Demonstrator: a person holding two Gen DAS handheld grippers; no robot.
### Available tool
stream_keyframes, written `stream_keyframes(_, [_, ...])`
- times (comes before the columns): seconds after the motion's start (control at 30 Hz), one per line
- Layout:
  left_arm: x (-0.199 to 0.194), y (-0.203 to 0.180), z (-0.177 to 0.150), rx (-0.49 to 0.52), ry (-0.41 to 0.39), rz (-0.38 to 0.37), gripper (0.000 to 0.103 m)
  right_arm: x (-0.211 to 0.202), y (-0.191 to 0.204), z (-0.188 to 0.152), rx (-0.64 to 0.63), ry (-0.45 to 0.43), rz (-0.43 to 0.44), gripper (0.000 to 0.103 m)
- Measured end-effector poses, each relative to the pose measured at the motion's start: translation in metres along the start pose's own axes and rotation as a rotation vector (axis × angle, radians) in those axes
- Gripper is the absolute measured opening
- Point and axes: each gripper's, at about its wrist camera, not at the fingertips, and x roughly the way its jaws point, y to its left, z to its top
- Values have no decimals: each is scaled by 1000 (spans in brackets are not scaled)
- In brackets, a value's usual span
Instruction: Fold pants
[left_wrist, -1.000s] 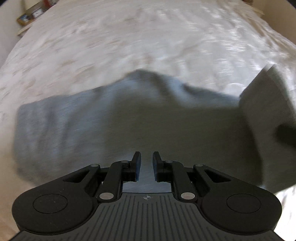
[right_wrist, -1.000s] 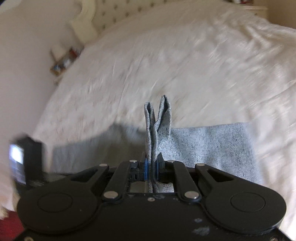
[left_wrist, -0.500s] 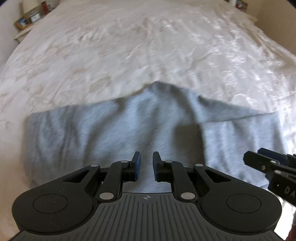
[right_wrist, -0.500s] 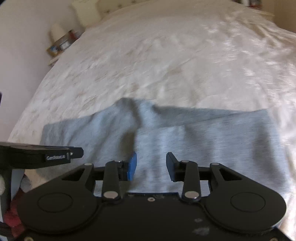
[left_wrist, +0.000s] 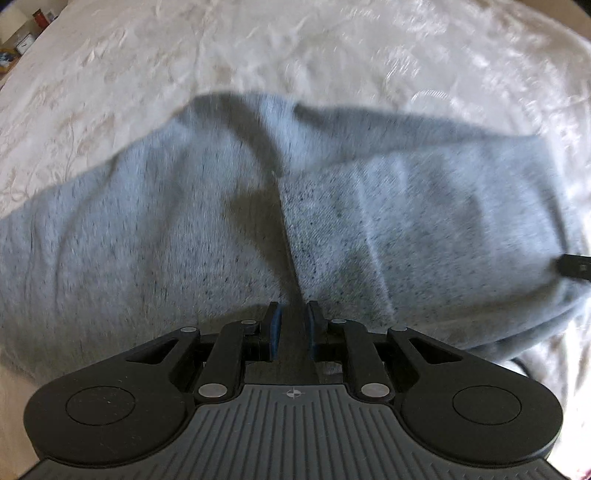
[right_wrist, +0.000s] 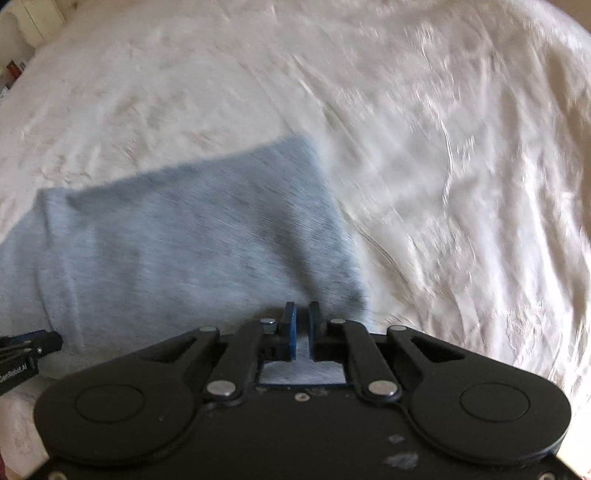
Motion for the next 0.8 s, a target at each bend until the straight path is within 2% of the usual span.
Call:
stream_keyframes(0.2, [9,-3,7,-41,60,66,13,13,-13,-1,-36,26,46,4])
stream_keyframes(0.47, [5,-13,12,-65,87,131,14,16,-24,1,-73,37,116,4])
stream_keyframes(0.8, [-3,-8,3,-69,101,111,18,11,-28,-2,-47,18,127,4])
